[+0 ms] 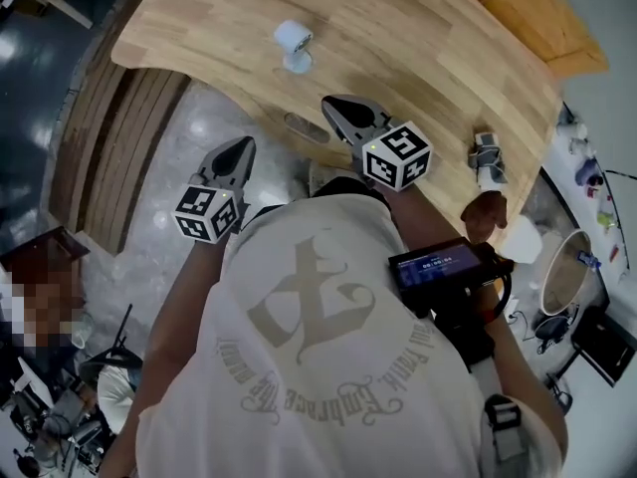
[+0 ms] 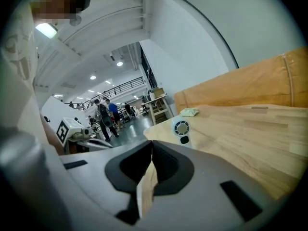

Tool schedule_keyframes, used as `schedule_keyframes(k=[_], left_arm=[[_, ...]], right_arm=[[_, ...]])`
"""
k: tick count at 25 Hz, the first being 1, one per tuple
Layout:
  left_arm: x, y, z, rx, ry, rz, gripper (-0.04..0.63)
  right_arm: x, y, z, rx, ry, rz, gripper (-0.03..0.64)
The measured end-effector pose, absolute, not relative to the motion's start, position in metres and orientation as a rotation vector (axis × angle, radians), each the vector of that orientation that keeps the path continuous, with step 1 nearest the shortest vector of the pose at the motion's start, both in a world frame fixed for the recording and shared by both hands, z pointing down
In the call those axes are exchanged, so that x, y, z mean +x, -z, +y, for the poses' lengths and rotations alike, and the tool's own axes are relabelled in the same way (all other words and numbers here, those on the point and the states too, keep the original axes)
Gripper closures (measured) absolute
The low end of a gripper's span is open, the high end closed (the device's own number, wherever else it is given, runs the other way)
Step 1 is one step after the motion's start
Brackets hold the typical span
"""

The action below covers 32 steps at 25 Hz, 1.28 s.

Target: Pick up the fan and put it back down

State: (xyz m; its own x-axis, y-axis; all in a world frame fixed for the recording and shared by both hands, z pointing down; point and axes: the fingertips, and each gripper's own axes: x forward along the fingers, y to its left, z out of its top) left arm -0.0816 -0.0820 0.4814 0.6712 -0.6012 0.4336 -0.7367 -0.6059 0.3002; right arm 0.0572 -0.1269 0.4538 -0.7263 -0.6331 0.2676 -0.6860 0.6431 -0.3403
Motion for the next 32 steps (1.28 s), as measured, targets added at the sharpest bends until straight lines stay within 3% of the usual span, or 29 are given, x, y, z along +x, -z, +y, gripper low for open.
schedule_keyframes(k=[14,32], left_arm=[[-0.067,-0.49,-0.106,2.362,-0.458,-1.121,0.584],[-0.085,-0.489,-0.128,2.373,-0.43,-1.049,0.584]], right_arm=[[0.053,-0.494,-0.16,0.908,-0.655,-2.735,0.603],[0.05,-0.538,-0.208,1.066,-0.676,-2.571,0.601]])
